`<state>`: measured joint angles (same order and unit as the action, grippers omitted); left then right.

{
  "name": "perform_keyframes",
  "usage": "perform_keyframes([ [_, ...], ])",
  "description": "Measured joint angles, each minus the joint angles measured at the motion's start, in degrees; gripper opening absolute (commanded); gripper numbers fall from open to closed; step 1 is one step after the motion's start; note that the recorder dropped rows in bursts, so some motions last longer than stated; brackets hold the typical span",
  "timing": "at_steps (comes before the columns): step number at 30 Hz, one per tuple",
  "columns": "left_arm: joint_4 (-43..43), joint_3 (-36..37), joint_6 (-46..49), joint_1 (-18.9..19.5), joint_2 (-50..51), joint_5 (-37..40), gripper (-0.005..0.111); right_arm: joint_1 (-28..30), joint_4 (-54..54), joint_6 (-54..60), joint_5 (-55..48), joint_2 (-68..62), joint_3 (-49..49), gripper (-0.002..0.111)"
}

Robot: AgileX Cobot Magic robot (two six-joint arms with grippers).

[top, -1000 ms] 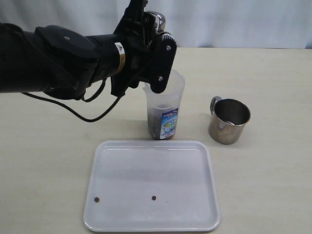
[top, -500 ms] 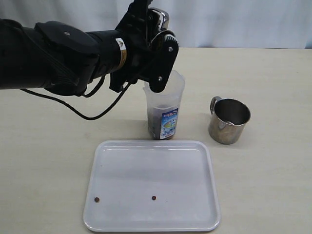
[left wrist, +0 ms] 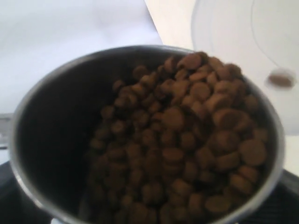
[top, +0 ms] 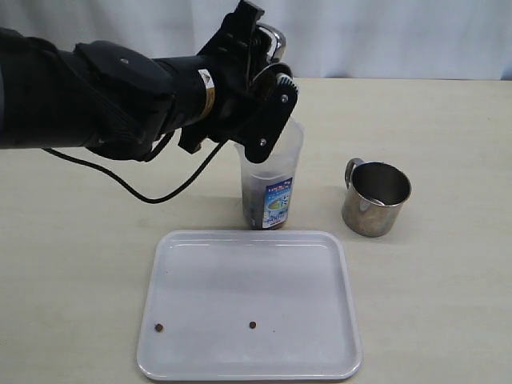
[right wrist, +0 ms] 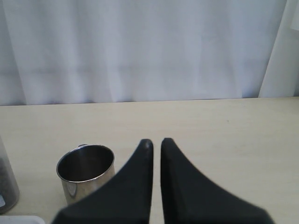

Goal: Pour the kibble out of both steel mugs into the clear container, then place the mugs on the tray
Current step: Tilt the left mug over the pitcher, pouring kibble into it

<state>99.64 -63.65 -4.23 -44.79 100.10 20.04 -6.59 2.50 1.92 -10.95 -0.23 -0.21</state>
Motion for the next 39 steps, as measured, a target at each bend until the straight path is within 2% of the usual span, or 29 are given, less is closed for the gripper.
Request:
perform_keyframes([
  [39,0.22,0.0,7.08,0.0,0.54,0.88,0.0,0.0,0.0,0.0,-0.13,0.0,0.0,0.005],
])
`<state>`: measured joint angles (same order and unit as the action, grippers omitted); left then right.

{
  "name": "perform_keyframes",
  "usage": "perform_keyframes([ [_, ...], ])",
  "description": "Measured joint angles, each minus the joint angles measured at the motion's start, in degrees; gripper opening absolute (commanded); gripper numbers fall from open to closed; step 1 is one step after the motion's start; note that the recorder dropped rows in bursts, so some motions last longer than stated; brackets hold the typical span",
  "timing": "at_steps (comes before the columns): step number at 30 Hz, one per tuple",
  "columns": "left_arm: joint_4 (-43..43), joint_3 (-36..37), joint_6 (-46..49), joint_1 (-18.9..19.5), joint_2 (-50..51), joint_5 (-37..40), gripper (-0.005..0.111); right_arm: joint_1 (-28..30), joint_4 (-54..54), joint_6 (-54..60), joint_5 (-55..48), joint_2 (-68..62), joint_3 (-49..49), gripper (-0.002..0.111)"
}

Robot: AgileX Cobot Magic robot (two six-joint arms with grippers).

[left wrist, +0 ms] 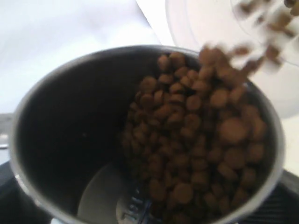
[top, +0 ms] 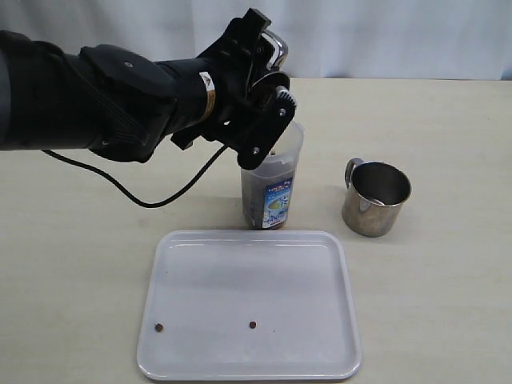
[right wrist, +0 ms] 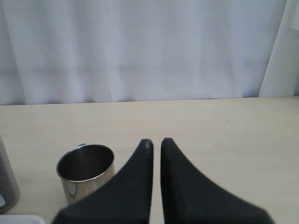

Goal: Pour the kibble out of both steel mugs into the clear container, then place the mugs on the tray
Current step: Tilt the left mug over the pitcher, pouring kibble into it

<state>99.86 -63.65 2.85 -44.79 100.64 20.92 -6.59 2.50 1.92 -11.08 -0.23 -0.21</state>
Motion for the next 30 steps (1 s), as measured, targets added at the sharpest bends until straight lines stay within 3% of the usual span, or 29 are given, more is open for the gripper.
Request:
perform_keyframes([
  [30,0.0,-0.48,7.56,-0.13,0.0,0.01,0.0,0.0,0.0,0.0,0.0,0.0,0.0,0.005],
])
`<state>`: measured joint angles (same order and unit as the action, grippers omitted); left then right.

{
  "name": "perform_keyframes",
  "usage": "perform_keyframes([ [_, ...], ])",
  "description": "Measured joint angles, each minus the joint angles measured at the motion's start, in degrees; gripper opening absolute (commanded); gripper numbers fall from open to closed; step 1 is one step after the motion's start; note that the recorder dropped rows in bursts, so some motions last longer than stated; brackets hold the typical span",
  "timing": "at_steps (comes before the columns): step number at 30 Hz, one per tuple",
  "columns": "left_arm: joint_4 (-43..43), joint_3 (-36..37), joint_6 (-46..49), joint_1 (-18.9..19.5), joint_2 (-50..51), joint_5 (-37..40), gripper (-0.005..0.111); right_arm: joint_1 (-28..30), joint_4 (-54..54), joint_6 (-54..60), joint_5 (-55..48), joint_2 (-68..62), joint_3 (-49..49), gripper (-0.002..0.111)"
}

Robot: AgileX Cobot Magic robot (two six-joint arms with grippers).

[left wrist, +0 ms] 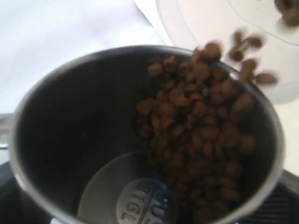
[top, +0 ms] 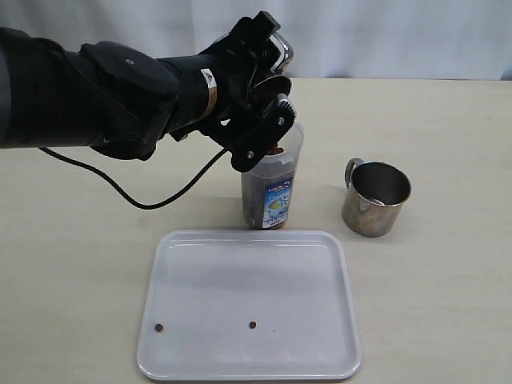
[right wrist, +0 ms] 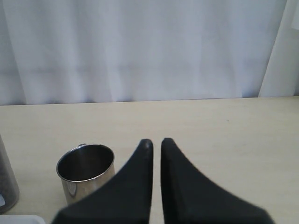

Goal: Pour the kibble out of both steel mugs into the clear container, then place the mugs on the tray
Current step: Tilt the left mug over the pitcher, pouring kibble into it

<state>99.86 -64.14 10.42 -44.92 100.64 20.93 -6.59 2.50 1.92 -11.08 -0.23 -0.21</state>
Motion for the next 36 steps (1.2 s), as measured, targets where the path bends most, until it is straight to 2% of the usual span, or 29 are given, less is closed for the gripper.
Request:
perform_keyframes([
  [11,0.0,0.0,1.85,-0.69,0.0,0.2,0.0,0.0,0.0,0.0,0.0,0.0,0.0,0.005],
  [24,0.0,0.0,6.4,-3.28,0.0,1.95,0.0,0.0,0.0,0.0,0.0,0.0,0.0,0.005],
  [36,0.0,0.0,11.08,-5.73,0.0,7.05,0.0,0.0,0.0,0.0,0.0,0.0,0.0,0.005],
])
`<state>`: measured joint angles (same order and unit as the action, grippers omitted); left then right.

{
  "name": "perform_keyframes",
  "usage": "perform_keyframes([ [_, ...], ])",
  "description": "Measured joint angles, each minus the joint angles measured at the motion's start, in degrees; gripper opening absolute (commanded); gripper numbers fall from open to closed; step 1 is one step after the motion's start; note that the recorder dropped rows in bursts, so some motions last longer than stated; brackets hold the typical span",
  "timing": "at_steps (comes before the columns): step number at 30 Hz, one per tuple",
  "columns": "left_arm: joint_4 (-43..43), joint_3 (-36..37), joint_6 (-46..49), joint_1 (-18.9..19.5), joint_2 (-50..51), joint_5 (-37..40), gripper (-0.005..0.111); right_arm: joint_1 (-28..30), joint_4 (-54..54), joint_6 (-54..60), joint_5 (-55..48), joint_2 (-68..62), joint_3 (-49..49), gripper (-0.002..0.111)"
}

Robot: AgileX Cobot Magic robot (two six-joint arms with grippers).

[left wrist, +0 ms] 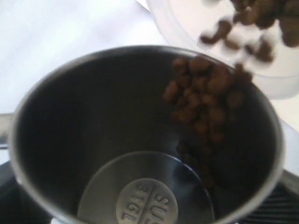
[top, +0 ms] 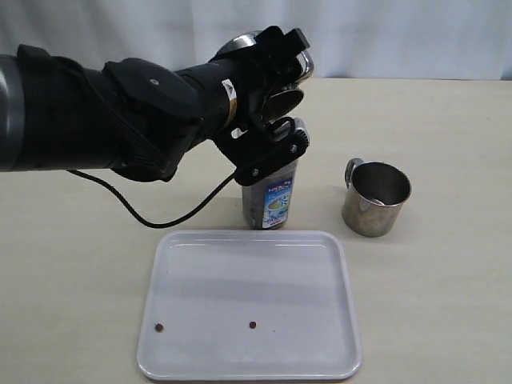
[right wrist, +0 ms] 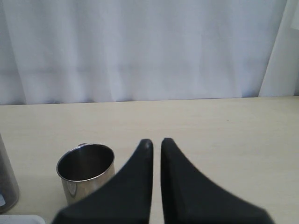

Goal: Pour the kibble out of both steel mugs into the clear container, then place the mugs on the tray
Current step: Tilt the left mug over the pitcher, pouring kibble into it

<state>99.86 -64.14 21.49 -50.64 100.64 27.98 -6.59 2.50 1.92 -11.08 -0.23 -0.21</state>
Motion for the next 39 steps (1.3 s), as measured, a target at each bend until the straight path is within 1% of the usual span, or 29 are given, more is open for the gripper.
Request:
perform_keyframes([
  [5,0.0,0.0,1.56,-1.04,0.0,0.94,0.0,0.0,0.0,0.0,0.0,0.0,0.0,0.005],
  [12,0.0,0.0,3.92,-2.15,0.0,5.12,0.0,0.0,0.0,0.0,0.0,0.0,0.0,0.005],
  [20,-0.07,0.0,6.61,-4.89,0.0,9.79,0.0,0.0,0.0,0.0,0.0,0.0,0.0,0.005],
  [27,-0.1,0.0,6.83,-5.01,0.21,9.95,0.0,0.0,0.0,0.0,0.0,0.0,0.0,0.005],
  [32,-0.1,-0.04,7.09,-5.74,0.55,11.99,0.0,0.0,0.0,0.0,0.0,0.0,0.0,0.005],
  [39,-0.1,-0.15,6.36,-5.88,0.55,12.51,0.0,0.0,0.0,0.0,0.0,0.0,0.0,0.005],
])
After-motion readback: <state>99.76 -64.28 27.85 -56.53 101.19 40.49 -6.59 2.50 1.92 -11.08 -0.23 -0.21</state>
